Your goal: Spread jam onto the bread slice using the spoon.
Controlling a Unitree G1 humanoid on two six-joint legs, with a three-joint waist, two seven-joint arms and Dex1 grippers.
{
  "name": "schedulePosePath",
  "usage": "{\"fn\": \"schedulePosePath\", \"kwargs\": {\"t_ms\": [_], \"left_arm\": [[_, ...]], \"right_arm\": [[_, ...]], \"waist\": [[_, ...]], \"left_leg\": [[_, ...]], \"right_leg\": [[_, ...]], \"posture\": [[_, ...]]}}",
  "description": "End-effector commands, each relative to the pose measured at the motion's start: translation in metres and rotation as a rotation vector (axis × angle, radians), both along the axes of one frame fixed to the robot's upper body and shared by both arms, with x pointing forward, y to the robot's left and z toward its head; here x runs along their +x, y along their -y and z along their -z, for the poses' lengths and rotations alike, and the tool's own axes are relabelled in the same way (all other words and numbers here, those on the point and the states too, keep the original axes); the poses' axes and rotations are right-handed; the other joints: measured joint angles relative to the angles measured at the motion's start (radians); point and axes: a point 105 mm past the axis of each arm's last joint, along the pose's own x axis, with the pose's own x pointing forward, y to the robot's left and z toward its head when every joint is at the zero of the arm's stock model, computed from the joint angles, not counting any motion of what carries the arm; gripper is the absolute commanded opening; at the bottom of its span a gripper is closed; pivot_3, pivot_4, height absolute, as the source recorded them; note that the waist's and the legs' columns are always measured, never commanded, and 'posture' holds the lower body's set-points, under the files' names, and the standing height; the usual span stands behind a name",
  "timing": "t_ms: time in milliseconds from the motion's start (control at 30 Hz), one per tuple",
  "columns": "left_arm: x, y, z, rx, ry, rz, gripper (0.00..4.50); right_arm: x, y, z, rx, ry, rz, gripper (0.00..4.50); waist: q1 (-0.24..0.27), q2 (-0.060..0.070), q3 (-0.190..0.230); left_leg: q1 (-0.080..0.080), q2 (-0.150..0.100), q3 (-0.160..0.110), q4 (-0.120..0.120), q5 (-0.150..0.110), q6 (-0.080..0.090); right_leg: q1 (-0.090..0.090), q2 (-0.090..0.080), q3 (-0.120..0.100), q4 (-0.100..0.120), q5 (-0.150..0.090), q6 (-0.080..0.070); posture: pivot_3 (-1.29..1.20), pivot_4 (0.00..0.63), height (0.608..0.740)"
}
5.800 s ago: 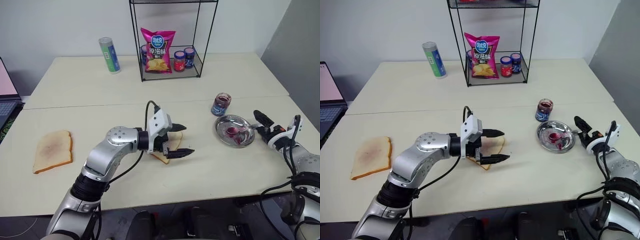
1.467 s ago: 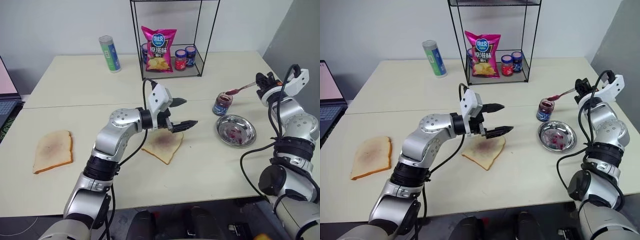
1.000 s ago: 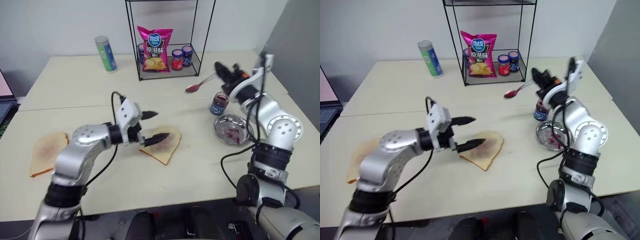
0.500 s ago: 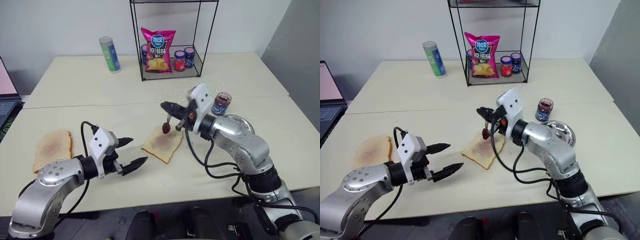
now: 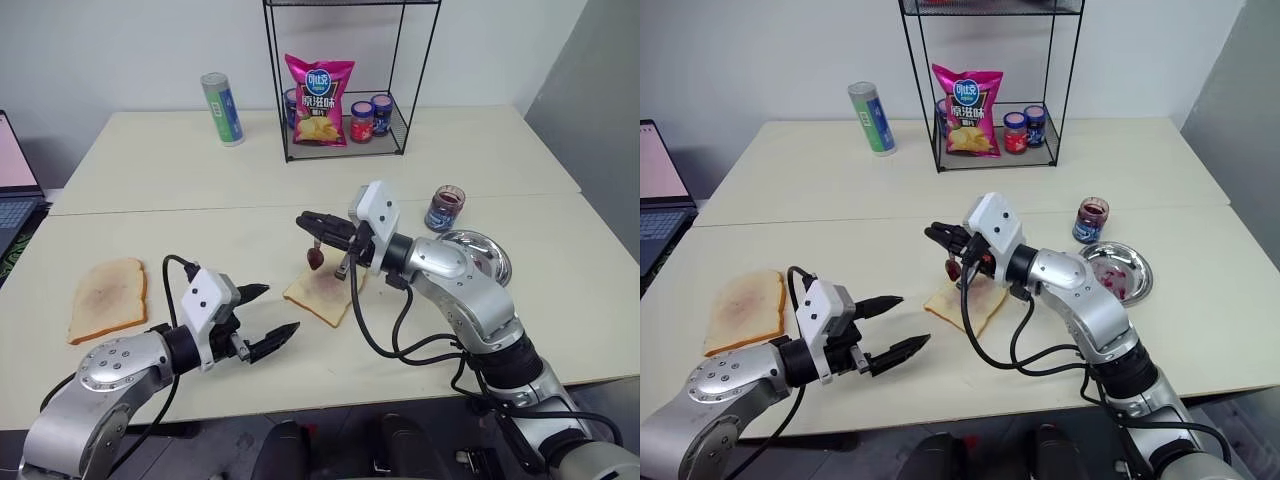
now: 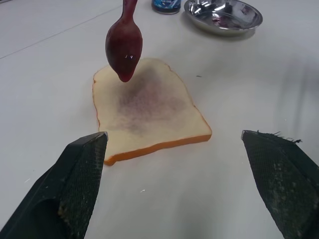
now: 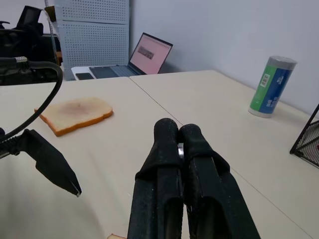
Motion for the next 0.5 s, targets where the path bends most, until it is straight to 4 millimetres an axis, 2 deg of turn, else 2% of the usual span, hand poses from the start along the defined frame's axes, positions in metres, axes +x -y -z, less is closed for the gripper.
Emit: {"fn": "schedulePosePath", "kwargs": {"t_ms": [33,367,500], "left_arm": [[0.004,0.006,-0.009,0.006,0.055,0.017,4.50],[0.007,0.003,-0.012,0.009,0.059,0.014,4.50],[0.007,0.001,-0.014,0.011,0.056,0.016,4.50]], "right_arm": [[0.002,0.005,-0.014,0.012,0.057,0.001,0.02],[0.007,0.010,-0.016,0.019,0.053,0.023,0.02],[0.013,0.014,-0.022,0.095,-0.018,0.054,0.02]], "waist": [[0.000,0.000,0.000],[0.000,0.000,0.000],[0.000,0.000,0.000]], "left_leg": [[0.000,0.000,0.000,0.000,0.000,0.000],[0.000,0.000,0.000,0.000,0.000,0.000],[0.000,0.000,0.000,0.000,0.000,0.000]], "right_leg": [[0.000,0.000,0.000,0.000,0.000,0.000],[0.000,0.000,0.000,0.000,0.000,-0.001],[0.000,0.000,0.000,0.000,0.000,-0.001]], "posture": [[0.00,0.150,0.740],[0.00,0.150,0.740],[0.00,0.150,0.740]]}}
